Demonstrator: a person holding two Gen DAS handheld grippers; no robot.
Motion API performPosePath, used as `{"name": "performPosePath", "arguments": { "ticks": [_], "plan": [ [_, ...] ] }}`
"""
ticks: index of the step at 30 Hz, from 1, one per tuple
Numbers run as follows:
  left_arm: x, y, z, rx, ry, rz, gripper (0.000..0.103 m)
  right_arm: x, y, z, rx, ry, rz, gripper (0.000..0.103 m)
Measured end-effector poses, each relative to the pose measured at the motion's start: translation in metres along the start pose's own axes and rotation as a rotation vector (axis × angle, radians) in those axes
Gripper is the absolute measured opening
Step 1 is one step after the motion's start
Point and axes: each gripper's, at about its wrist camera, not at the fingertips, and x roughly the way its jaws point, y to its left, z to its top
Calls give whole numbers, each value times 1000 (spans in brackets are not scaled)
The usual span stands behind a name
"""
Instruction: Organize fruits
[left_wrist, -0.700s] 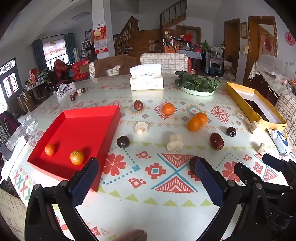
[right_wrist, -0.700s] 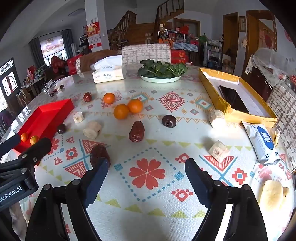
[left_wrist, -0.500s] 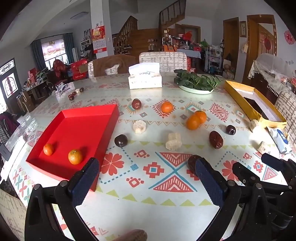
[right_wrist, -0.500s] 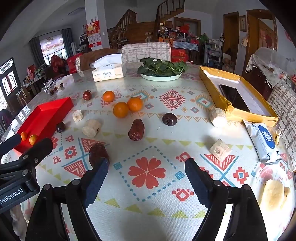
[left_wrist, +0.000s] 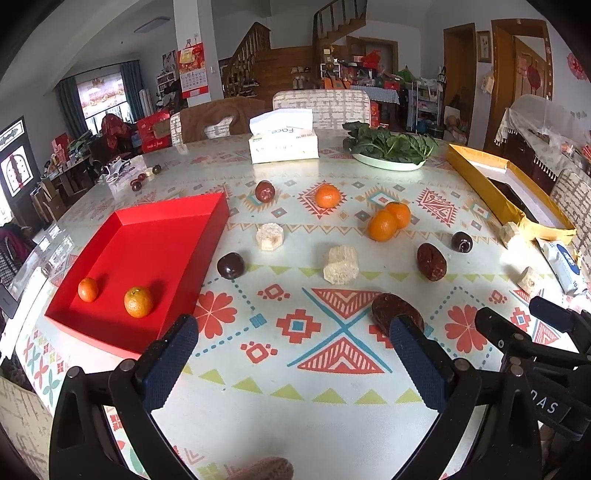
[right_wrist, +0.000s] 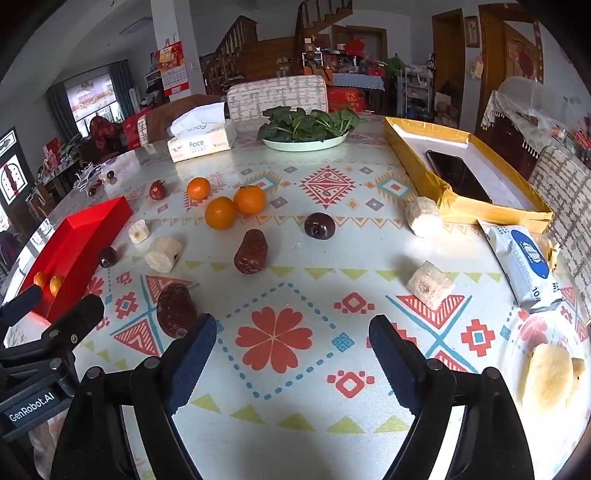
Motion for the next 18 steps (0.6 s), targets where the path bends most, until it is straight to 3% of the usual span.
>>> {"name": "performPosePath", "arguments": {
  "ticks": [18],
  "plan": [
    [41, 11, -16, -70, 159, -115, 103, 11, -25, 0, 57, 40, -22, 88]
  ]
}}
